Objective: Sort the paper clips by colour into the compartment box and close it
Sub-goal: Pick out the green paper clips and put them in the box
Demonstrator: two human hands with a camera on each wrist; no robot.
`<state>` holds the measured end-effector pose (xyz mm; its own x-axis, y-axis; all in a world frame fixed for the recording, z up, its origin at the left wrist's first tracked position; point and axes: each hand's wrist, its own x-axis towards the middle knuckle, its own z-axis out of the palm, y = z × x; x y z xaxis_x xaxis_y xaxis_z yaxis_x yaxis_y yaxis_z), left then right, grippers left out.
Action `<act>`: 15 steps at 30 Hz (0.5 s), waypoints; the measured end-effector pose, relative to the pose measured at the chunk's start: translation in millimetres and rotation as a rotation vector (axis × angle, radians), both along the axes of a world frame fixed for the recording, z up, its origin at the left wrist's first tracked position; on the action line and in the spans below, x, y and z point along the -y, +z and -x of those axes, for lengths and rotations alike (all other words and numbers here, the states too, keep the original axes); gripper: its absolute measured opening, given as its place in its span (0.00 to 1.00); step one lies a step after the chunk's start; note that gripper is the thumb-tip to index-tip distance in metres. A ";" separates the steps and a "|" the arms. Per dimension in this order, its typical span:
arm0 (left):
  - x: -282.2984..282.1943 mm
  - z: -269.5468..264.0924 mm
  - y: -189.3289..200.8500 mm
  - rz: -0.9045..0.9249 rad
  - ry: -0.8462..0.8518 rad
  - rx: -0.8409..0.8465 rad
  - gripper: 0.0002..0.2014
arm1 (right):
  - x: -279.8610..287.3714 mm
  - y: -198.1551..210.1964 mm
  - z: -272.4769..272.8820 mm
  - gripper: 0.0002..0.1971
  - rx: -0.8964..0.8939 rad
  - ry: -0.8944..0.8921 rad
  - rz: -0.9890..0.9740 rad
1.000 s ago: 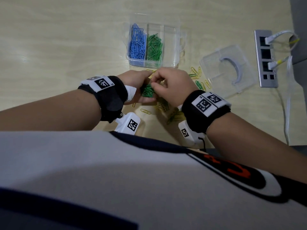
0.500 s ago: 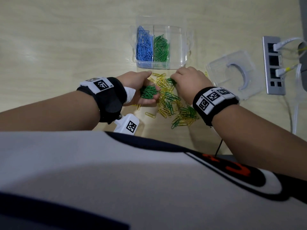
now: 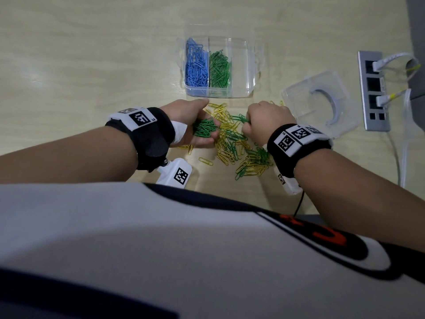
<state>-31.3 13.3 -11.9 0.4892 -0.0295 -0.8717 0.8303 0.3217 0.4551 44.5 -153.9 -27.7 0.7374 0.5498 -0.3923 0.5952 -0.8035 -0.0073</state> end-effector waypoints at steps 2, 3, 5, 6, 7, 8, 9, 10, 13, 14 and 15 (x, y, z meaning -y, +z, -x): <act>0.2 0.1 -0.9 0.003 -0.002 0.012 0.30 | -1.1 7.9 2.3 0.10 -0.023 -0.046 -0.115; 0.6 0.2 -1.4 0.005 -0.003 0.018 0.30 | -2.8 12.1 5.2 0.08 -0.055 -0.063 -0.197; 2.3 0.2 -3.0 0.000 0.009 0.015 0.30 | -9.8 21.2 14.8 0.06 -0.147 -0.046 -0.348; 3.5 0.2 -3.6 -0.013 0.027 0.012 0.28 | -14.1 25.0 20.6 0.06 -0.184 -0.006 -0.383; 4.4 0.2 -4.3 -0.028 0.051 0.009 0.25 | -18.6 27.6 26.3 0.06 -0.209 0.039 -0.393; 5.5 0.3 -4.4 -0.036 0.071 0.006 0.23 | -22.0 28.4 31.0 0.06 -0.224 0.068 -0.400; 6.0 0.2 -4.5 -0.038 0.087 0.006 0.22 | -24.4 28.3 33.5 0.06 -0.232 0.068 -0.423; 6.2 -0.1 -4.3 -0.035 0.094 0.007 0.22 | -25.3 27.7 33.8 0.06 -0.235 0.037 -0.465; 4.9 2.2 -3.5 -0.008 0.051 0.009 0.26 | -20.7 19.6 21.7 0.05 -0.145 -0.107 -0.513; 4.0 3.1 -3.2 0.003 0.032 0.006 0.27 | -17.0 15.4 15.1 0.07 -0.090 -0.147 -0.471; 3.1 4.1 -2.7 0.011 0.019 0.006 0.27 | -12.9 11.8 8.2 0.09 -0.042 -0.184 -0.414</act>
<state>-35.4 10.2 -14.6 0.4946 -0.0296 -0.8686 0.8215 0.3422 0.4561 36.4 -141.1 -15.9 0.8257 0.5278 -0.1990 0.4347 -0.8203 -0.3717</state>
